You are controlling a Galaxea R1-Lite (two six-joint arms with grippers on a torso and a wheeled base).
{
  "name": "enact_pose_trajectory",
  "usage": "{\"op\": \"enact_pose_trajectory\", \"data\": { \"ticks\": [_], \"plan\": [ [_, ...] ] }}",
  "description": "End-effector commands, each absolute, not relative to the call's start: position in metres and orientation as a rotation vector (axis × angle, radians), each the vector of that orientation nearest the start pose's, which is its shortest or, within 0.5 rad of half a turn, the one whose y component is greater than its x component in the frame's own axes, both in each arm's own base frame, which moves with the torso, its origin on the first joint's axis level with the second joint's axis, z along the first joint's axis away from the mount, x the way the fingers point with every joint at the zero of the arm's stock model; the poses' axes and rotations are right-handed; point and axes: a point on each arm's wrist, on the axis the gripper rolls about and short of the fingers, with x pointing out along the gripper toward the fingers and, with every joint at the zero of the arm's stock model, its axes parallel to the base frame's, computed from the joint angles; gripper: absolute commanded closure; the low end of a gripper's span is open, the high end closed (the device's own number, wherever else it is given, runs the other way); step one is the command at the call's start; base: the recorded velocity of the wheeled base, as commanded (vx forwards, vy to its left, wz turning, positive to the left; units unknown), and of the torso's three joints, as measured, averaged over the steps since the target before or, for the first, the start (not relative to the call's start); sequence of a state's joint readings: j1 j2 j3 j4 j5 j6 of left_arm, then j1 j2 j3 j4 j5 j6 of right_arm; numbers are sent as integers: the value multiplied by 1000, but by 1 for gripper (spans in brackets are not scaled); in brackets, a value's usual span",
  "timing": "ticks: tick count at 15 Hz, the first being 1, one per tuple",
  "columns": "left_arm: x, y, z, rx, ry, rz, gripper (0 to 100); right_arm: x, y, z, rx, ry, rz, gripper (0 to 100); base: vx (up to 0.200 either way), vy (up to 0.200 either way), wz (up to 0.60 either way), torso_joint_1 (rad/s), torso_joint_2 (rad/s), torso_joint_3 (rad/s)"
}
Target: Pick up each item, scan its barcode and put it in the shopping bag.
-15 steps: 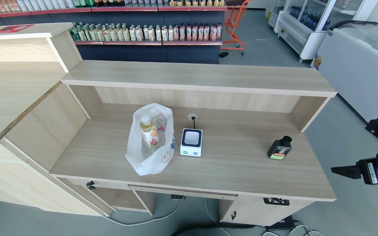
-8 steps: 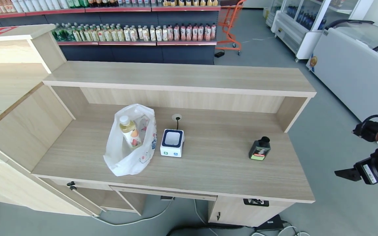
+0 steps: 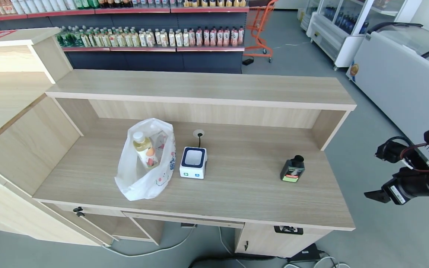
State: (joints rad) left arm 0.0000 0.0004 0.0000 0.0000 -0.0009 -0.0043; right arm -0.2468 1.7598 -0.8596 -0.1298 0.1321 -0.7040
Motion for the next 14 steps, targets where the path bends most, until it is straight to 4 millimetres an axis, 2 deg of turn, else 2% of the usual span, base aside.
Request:
{"op": "enact_pose_trajectory", "data": {
  "ticks": [1,3,5,8,14],
  "plan": [
    [-23,0,75,-5,0,-2,0,326,-56,100,-513,723,296,0,0,0,0,0,0,0],
    [-23,0,75,-5,0,0,0,350,-41,83,-536,647,338,0,0,0,0,0,0,0],
    [-23,0,75,-5,0,-2,0,368,-17,72,-497,629,380,0,0,0,0,0,0,0],
    [-23,0,75,-5,0,-2,0,400,-2,64,-506,575,407,0,0,0,0,0,0,0],
    [-23,0,75,-5,0,0,0,436,27,46,-531,532,462,0,0,0,0,0,0,0]
  ]
}}
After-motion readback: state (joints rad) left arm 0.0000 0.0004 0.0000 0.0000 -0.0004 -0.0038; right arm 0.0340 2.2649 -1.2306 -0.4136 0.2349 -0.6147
